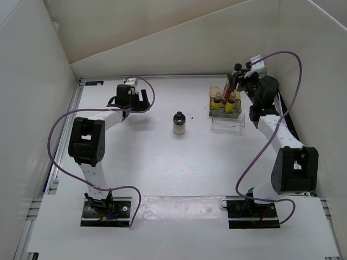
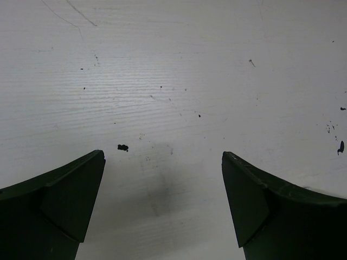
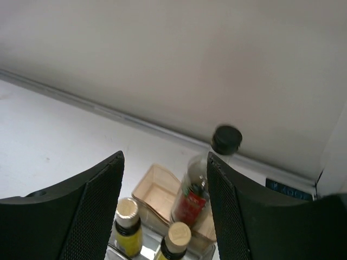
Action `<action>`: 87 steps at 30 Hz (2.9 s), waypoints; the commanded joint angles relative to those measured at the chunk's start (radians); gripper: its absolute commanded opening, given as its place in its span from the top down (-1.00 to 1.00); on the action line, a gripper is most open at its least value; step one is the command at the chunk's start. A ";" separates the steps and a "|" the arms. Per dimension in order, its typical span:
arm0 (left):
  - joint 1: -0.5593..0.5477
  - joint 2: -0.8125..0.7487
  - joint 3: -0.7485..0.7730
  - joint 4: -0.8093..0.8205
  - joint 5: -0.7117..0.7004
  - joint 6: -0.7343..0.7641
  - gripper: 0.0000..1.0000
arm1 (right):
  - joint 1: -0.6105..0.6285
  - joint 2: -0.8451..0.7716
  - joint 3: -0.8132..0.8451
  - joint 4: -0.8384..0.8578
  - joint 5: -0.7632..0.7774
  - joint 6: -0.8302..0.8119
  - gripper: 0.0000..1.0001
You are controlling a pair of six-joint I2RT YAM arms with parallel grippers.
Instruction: Organize the condiment bottles
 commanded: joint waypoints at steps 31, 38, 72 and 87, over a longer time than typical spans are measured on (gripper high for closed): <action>0.014 -0.153 -0.120 0.084 0.001 -0.032 -0.99 | 0.559 0.005 -0.293 0.144 0.003 0.019 -0.28; 0.021 -0.136 -0.109 0.079 0.001 -0.029 -0.99 | 0.514 0.088 -0.278 0.291 -0.043 0.134 -0.28; 0.063 -0.099 -0.104 0.076 0.013 -0.026 -0.99 | 0.501 0.341 -0.143 0.344 -0.154 0.155 -0.20; 0.067 -0.074 -0.115 0.093 0.023 -0.038 -0.99 | 0.514 0.374 -0.097 0.266 -0.114 0.016 0.11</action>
